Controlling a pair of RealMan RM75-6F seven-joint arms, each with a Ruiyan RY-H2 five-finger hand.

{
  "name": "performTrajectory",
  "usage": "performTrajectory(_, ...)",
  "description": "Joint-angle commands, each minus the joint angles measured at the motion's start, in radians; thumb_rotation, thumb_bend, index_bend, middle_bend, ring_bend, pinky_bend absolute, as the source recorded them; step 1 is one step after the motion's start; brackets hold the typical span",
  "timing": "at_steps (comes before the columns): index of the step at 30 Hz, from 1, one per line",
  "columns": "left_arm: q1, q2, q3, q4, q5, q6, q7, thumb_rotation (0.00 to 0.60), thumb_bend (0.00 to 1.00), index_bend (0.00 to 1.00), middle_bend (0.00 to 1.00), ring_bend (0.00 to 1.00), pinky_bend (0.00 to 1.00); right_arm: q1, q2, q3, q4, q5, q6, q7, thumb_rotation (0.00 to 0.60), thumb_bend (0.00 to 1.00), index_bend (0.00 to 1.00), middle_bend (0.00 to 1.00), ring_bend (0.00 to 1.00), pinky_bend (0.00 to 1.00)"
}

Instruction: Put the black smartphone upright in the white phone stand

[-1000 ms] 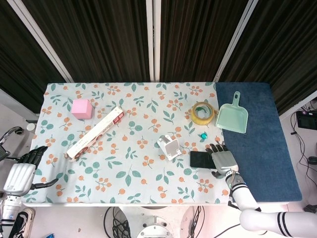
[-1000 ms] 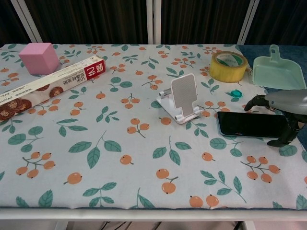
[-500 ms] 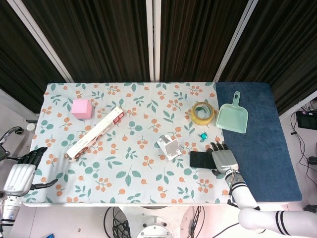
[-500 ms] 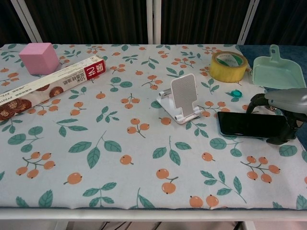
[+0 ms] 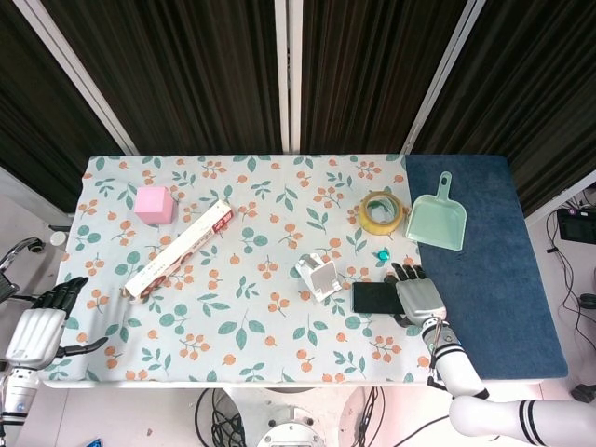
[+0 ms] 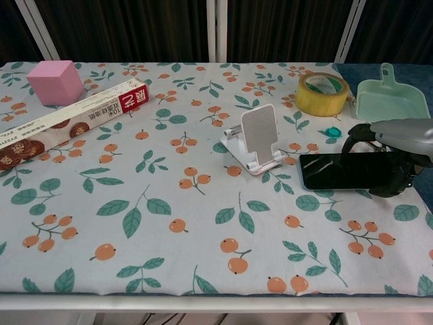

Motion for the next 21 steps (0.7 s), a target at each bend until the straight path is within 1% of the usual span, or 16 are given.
performTrajectory(1,0.0,0.003,0.0,-0.007,-0.004,-0.005,0.004,0.348,0.01,0.04,0.07,0.11,0.21,-0.011,0.004,-0.002,-0.002,-0.016,0.004,0.011,0.6,0.38,0.51,0.0,0.0,0.0)
performTrajectory(5,0.0,0.003,-0.001,-0.008,-0.006,-0.006,0.005,0.349,0.01,0.04,0.07,0.11,0.21,-0.016,0.005,0.0,0.001,-0.017,0.002,0.014,0.6,0.41,0.52,0.03,0.0,0.0)
performTrajectory(8,0.001,0.002,-0.001,-0.006,-0.007,-0.006,0.003,0.349,0.01,0.04,0.07,0.11,0.21,-0.019,0.002,0.003,0.004,-0.019,0.007,0.012,0.6,0.44,0.54,0.09,0.0,0.0)
performTrajectory(10,0.002,0.002,0.0,-0.004,-0.008,-0.007,0.0,0.35,0.01,0.04,0.07,0.11,0.21,-0.022,-0.002,0.006,0.007,-0.03,0.02,0.008,0.6,0.45,0.56,0.15,0.02,0.0)
performTrajectory(12,0.002,0.001,0.0,-0.002,-0.009,-0.008,-0.002,0.348,0.01,0.04,0.07,0.11,0.21,-0.026,-0.006,0.008,0.009,-0.037,0.03,0.007,0.6,0.47,0.57,0.23,0.08,0.01)
performTrajectory(15,0.002,0.0,0.0,0.001,-0.009,-0.008,-0.005,0.348,0.01,0.04,0.07,0.11,0.21,-0.03,-0.012,0.011,0.014,-0.046,0.042,0.0,0.6,0.48,0.59,0.33,0.18,0.06)
performTrajectory(17,0.003,-0.001,0.0,0.003,-0.009,-0.008,-0.007,0.347,0.01,0.04,0.07,0.11,0.21,-0.033,-0.016,0.012,0.018,-0.05,0.048,-0.004,0.6,0.48,0.6,0.37,0.23,0.08)
performTrajectory(21,0.002,-0.003,0.001,0.006,-0.009,-0.011,-0.008,0.348,0.01,0.04,0.07,0.11,0.21,-0.038,-0.023,0.017,0.023,-0.054,0.055,-0.009,0.6,0.49,0.62,0.44,0.34,0.16)
